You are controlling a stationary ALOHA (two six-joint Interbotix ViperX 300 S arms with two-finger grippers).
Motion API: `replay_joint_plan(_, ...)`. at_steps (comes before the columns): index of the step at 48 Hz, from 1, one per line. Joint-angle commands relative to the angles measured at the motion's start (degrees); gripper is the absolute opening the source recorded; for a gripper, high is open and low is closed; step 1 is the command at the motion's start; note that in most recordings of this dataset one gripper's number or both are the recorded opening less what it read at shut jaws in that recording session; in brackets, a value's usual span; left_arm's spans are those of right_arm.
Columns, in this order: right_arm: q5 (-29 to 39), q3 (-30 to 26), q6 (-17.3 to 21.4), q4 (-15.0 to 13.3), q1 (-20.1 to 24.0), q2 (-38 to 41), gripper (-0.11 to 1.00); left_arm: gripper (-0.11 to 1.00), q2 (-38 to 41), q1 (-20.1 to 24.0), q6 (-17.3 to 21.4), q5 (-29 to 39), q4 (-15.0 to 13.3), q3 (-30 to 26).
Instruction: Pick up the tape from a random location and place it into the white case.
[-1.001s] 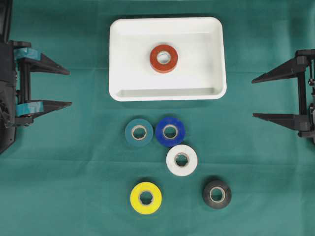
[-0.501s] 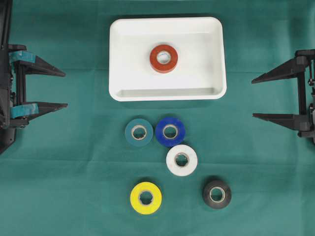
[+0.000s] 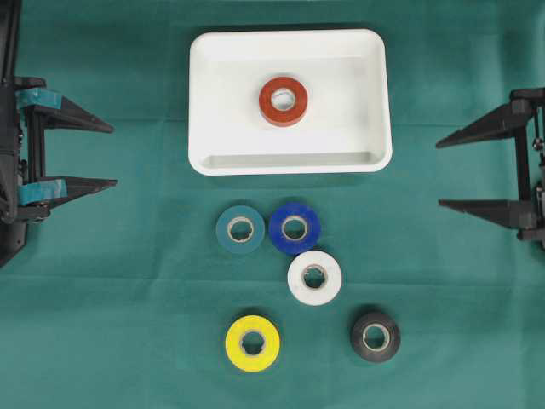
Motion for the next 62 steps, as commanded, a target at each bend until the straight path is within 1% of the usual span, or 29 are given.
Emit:
replay_joint_plan(1, 0.26, -1.58, 0.53, 0.26, 1.85, 0.18, 0.90, 0.83, 0.35, -0.09, -0.09, -0.53, -0.09, -0.79)
replay_joint_plan(16, 0.62, -1.58, 0.97, 0.26, 11.25, 0.44, 0.90, 0.83, 0.26, -0.18, -0.18, -0.53, -0.18, -0.79)
replay_joint_plan(26, 0.62, -1.58, 1.05, 0.18, 15.73, 0.79, 0.90, 0.83, 0.35, -0.44, -0.26, -0.53, -0.18, -0.79)
replay_joint_plan(48, 0.35, -1.76, 0.97, 0.09, 16.17, 1.41, 0.90, 0.83, 0.35, -0.70, -0.26, -0.53, -0.18, -0.88)
replay_joint_plan(62, -0.53, -4.13, 0.79, -0.09, 17.14, 6.77, 0.90, 0.83, 0.35, -0.62, -0.26, -0.53, -0.18, -0.88)
